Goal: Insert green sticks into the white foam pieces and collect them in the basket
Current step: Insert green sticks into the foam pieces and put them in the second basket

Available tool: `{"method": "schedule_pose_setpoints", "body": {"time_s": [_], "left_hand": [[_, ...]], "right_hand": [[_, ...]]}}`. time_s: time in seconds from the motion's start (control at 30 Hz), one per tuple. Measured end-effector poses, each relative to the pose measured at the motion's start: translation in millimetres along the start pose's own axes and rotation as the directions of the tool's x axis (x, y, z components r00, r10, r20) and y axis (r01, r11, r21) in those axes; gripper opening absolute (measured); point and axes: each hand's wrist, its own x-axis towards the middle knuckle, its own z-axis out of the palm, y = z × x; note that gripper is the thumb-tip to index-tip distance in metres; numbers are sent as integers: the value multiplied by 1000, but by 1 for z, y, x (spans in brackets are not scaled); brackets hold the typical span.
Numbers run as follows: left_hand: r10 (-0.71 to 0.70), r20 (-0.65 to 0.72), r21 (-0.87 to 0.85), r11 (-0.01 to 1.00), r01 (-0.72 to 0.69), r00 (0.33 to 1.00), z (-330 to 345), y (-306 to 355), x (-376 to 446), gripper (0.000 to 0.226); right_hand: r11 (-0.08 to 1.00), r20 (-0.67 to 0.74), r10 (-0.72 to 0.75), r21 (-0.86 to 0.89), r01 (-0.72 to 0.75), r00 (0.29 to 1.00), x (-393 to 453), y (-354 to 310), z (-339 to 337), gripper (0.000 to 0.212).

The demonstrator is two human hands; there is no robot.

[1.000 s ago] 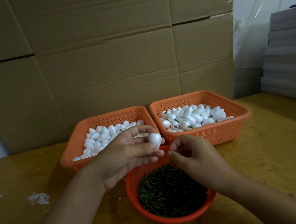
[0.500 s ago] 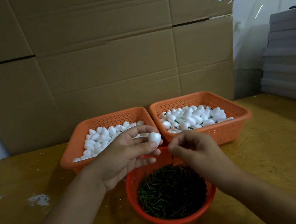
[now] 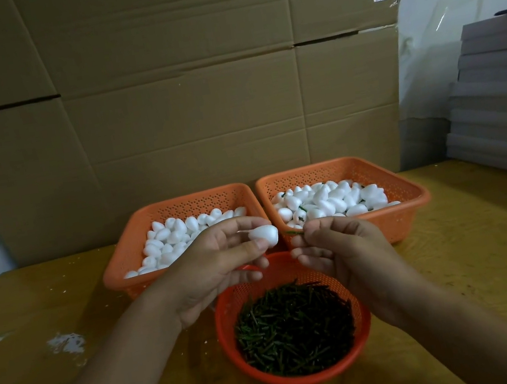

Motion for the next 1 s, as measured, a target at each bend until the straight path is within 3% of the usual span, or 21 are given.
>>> {"method": "schedule_pose_setpoints", "body": {"time_s": [0.13,0.33,1.0], "left_hand": [[7,8,1,1000,-7,1000,0,0,0,39],[4,22,0,1000,-4,1000,1,-1,-1,33],[24,21,19,1000,-24,999,7,-1,-2,29]], "right_hand": [[977,-24,-59,-208,53,998,-4,2,1,7],[942,-19,-99,-325,87,995,-7,2,4,10],[926,-19,-100,-367,86,995,-7,4,4,13]]}}
